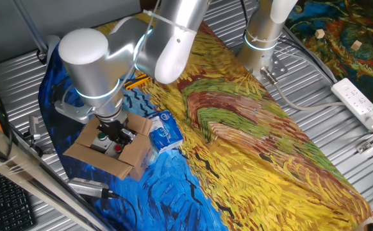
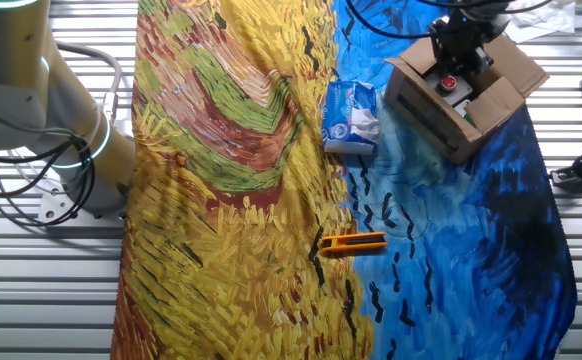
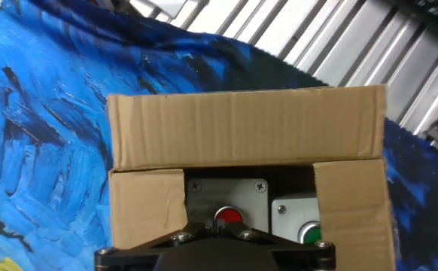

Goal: Open a box

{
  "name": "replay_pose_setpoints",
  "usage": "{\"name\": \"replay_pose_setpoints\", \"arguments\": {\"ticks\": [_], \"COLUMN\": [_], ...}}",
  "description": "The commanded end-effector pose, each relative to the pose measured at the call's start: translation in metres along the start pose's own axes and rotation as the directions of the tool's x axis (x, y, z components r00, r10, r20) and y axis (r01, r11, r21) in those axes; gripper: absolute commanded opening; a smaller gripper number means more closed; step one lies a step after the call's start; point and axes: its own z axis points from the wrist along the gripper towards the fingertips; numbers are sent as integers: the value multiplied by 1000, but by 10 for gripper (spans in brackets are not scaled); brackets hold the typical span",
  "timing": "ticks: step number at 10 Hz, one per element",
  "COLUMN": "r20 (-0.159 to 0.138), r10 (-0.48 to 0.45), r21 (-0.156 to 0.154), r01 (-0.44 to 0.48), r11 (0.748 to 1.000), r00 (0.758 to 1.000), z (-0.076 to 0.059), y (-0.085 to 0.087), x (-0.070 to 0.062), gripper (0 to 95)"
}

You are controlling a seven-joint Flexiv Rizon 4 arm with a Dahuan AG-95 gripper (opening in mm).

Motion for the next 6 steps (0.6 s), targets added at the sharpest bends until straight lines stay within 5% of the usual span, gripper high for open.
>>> {"name": "replay_pose_setpoints", "arguments": {"ticks": [1, 6], "r20": [7, 4], "r10": [7, 29], "r21": [-12, -14], "r01": [-7, -29], "r11": [1000, 999], "r00": [1000, 1000], "z": [1, -2], "y": [2, 10], "x": [-1, -3], "gripper": [0, 0]}}
